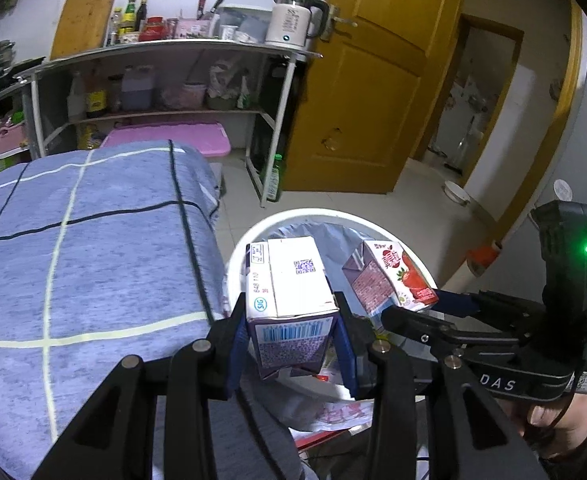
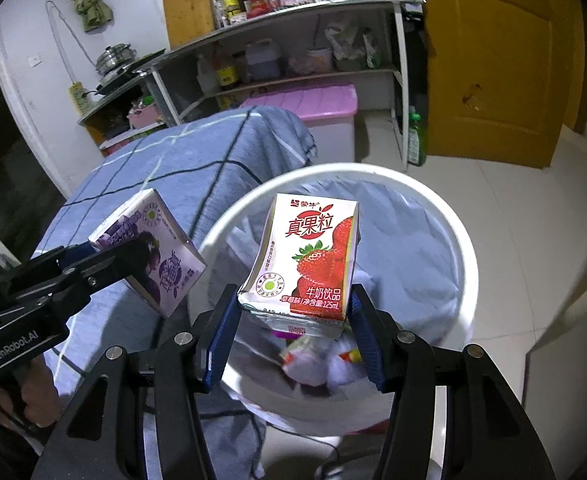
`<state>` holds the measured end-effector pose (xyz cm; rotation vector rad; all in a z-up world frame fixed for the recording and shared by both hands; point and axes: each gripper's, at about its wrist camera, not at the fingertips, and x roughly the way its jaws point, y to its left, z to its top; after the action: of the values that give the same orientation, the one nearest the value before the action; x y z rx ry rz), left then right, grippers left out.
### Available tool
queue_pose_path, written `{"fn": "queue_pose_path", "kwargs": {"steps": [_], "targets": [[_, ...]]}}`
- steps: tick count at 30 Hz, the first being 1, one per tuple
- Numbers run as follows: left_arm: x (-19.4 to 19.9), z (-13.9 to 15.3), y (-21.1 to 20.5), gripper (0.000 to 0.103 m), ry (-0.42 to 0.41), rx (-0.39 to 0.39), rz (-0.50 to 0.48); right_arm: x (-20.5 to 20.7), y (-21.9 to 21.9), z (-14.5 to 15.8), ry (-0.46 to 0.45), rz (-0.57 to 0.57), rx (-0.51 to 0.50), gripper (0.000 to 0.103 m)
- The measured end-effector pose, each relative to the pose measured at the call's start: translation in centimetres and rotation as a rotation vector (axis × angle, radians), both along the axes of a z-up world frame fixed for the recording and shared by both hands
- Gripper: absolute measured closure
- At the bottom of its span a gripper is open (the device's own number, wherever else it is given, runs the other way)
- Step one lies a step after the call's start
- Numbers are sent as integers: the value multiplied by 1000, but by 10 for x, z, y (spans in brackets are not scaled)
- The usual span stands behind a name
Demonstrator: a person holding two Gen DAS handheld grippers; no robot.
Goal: Collect trash
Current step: 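Carry the purple carton in the left gripper while the right gripper carries the strawberry carton over the bin, then open the left gripper over the bin while the right gripper opens, dropping both cartons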
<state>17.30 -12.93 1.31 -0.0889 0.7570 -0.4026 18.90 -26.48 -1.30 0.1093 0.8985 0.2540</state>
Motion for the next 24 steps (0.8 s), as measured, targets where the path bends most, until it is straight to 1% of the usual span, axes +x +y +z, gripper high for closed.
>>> {"fn": "queue_pose_path", "kwargs": {"steps": [9,11,13,17,24], "targets": [[7,-12,-25,62,33,8,-66,6,-13,-18,57,-11,5,47],[7,-14,-28,61,39,9,-78,6,-14,-20,63,-15,7,47],[7,-16,-29,56,40,9,-83,5,-17,-22,64,-21,11,47],[5,-16,-28,55,42,6,-77,2,-20,-22,62,-29,20,47],[-4,-10,-18,55,22,-4,-68,-14,-23,-14,27,-46,34,47]]}}
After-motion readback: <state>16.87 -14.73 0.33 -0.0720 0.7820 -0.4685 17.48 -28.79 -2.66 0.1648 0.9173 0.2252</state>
